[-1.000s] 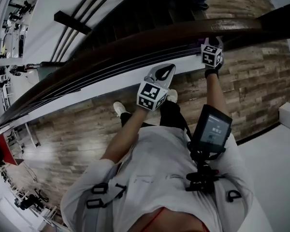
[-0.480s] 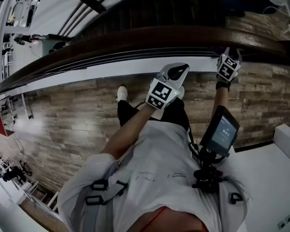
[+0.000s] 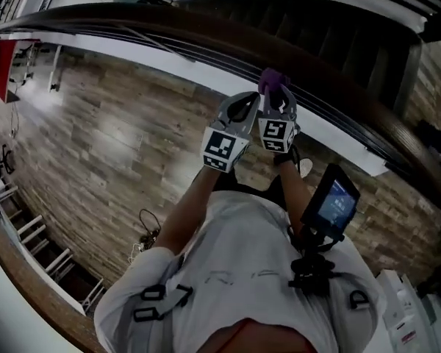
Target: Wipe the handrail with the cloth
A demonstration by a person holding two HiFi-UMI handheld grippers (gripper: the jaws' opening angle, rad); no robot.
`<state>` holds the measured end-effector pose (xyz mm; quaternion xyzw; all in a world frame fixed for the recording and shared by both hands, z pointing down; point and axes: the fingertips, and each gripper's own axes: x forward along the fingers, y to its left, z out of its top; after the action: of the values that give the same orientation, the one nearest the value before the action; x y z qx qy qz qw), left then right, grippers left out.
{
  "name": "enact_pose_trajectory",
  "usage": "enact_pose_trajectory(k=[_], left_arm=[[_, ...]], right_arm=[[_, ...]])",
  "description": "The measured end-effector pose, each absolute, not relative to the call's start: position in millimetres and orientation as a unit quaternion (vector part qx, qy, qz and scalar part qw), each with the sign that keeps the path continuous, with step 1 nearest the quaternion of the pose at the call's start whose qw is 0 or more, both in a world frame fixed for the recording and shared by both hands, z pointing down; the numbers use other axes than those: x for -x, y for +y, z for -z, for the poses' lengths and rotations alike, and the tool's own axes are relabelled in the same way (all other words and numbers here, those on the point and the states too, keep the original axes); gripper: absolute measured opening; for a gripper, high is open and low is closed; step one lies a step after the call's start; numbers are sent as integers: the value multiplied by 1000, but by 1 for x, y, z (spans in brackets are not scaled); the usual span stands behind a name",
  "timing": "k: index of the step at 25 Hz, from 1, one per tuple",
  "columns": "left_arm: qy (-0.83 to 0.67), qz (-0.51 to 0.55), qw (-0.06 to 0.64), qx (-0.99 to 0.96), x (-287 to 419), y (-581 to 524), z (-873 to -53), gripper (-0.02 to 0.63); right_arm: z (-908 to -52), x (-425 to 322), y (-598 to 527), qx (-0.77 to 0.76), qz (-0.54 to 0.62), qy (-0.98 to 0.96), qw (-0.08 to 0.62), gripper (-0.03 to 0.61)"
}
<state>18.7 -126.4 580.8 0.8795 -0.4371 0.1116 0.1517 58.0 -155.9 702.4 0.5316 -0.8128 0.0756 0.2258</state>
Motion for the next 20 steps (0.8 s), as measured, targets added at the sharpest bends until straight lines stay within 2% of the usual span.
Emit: enact_pose_trajectory(k=[5,12,16,20], left_arm=[[-533,-116,158,-823,141,-159,-601,0],[-559,-121,203,-795,288,-194,-647,2],[-585,-129,220,-769,342,-192,-669,1],[-601,-136,212,-759,351,-195,-666,0]], right_arm=[[-735,122,-206,-408,-32,-878,249,60],[-823,304,-279,-331,16,-883,331,60],[-852,360,-304,-333,-7,-876,349,58],[-871,353,-330,-359,-6,-860,364,58]])
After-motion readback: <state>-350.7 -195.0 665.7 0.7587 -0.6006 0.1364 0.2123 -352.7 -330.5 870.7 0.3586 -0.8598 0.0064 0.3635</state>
